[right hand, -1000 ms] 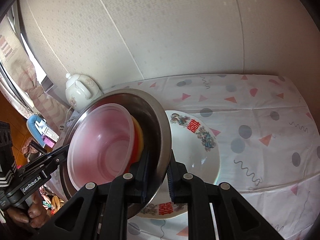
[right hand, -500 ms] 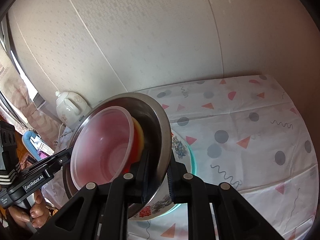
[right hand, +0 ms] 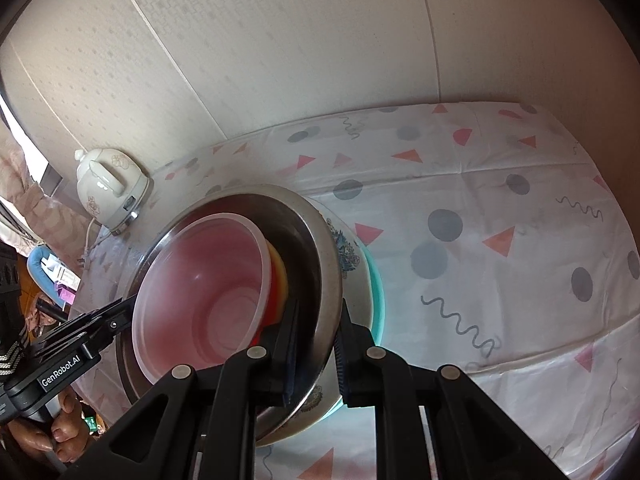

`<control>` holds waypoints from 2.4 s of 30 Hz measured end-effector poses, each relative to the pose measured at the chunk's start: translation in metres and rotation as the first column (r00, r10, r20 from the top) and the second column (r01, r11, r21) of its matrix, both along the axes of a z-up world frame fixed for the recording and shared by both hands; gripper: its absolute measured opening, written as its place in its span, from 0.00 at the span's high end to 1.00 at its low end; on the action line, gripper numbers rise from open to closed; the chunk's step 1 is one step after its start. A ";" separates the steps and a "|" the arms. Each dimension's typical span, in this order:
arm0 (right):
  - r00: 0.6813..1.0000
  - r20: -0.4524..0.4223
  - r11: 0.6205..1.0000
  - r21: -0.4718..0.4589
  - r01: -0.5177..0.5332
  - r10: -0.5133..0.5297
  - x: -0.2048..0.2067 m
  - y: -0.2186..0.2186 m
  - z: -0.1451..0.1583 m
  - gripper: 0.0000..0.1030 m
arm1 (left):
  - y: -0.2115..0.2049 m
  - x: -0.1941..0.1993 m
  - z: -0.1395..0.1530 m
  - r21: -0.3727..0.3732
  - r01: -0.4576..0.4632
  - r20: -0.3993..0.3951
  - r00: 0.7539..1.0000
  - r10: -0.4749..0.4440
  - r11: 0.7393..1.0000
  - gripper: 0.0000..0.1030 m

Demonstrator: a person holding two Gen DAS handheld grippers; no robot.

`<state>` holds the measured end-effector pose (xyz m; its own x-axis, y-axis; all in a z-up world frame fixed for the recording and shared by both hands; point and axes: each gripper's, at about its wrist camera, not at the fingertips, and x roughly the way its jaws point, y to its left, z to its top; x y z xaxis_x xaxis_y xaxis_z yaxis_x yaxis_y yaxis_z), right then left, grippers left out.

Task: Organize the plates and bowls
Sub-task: 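Lower the steel basin onto the white plate with both grippers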

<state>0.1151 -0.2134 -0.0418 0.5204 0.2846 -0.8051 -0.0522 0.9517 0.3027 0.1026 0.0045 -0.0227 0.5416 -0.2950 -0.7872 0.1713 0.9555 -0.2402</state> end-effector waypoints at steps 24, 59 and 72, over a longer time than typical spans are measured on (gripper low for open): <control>1.000 -0.025 0.999 0.037 0.015 -0.014 -0.001 -0.001 0.001 0.83 | 0.000 -0.006 -0.002 -0.005 -0.019 -0.011 1.000 0.019 1.000 0.83; 0.999 -0.014 0.996 0.080 0.043 -0.042 -0.019 0.000 0.009 0.82 | 0.001 -0.026 0.005 -0.007 -0.045 0.024 0.999 0.045 0.999 0.79; 0.999 -0.001 0.997 0.066 0.033 -0.033 -0.030 0.005 0.011 0.78 | 0.011 -0.046 0.013 -0.009 -0.066 0.050 0.997 0.066 0.998 0.79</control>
<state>0.0850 -0.2087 -0.0308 0.5306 0.3196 -0.7851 -0.0213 0.9309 0.3646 0.0570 0.0156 -0.0094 0.5992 -0.2628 -0.7563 0.1199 0.9634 -0.2398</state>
